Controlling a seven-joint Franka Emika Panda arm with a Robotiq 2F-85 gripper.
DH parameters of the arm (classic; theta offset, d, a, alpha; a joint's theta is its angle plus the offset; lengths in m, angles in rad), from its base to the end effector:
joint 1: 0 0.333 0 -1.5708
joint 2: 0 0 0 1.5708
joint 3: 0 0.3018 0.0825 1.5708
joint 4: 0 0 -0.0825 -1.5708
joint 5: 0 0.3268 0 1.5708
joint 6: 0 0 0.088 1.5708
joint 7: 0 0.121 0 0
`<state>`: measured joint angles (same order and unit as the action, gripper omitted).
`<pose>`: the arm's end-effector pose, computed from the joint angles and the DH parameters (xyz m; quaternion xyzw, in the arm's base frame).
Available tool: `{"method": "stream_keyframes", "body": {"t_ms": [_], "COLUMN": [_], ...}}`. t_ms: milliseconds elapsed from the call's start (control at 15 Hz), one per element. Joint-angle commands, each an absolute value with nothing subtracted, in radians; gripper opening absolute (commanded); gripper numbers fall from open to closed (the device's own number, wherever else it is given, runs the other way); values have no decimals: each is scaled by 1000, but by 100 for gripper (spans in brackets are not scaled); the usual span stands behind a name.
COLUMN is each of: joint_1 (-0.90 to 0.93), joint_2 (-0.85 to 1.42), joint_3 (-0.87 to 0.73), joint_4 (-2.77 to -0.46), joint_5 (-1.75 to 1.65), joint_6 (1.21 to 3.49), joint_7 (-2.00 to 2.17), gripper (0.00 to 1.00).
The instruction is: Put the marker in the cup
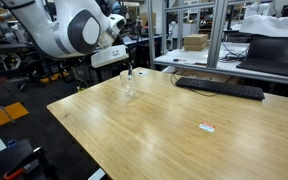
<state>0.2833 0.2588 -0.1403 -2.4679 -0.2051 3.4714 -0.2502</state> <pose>0.4996 0.0986 0.3078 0.8862 0.2896 0.3596 0.0395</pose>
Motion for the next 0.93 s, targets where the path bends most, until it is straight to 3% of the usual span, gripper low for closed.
{"method": "stream_keyframes", "body": {"t_ms": [0, 200, 267, 867], "joint_1": [283, 284, 284, 350], "joint_2": [259, 259, 259, 189], "joint_3": [-142, -143, -143, -116], "joint_4": [-2468, -2468, -2468, -2233], "joint_5": [-205, -205, -205, -80], "joint_6": [3471, 3471, 3471, 3463], "joint_7": [-251, -252, -252, -228], "gripper": [19, 19, 5, 5]}}
